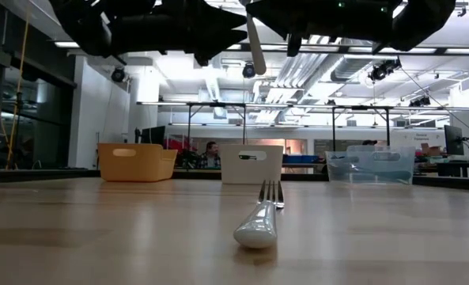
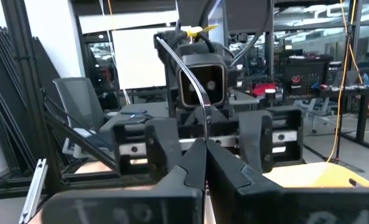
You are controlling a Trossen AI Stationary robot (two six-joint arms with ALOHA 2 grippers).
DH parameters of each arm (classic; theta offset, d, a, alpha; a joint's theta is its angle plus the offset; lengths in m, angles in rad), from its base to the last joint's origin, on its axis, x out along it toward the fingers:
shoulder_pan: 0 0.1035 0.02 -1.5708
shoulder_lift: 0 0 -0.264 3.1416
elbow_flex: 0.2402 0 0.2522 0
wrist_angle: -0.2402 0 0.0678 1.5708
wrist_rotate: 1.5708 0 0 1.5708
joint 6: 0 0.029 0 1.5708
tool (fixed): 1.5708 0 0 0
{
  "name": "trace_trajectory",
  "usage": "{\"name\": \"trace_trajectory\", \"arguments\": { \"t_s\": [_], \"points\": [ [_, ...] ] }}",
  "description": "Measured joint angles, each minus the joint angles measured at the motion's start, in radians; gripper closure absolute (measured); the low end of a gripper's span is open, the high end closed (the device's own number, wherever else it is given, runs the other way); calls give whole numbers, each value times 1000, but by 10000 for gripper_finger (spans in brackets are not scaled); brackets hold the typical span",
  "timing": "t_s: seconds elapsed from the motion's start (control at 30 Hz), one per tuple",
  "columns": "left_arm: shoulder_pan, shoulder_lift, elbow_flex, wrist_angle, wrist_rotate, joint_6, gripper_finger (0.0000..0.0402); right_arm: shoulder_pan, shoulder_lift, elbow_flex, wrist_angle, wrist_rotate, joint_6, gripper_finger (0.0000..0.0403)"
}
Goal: Sort silverware by color (type)
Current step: Put the top white fork into the yellow bin
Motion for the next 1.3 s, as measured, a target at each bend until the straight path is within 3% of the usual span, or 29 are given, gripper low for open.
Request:
{"name": "trace_trajectory", "arguments": {
  "t_s": [0.3,0.63,0.8,1.03,1.2,1.3],
  "points": [
    [-6,5,31,0,20,17,199,0,0,0,29,-22,-7,403],
    [-16,101,95,18,54,23,204,0,0,0,30,-23,-8,403],
    [-21,103,96,32,54,56,252,0,0,0,29,-23,-11,403],
    [-12,102,96,38,69,70,374,0,0,0,29,-26,-19,403],
    [5,102,96,28,67,46,374,-1,0,0,24,-15,-29,402],
    [18,94,96,-3,54,32,374,-1,0,0,11,45,-30,390]
  ]
}}
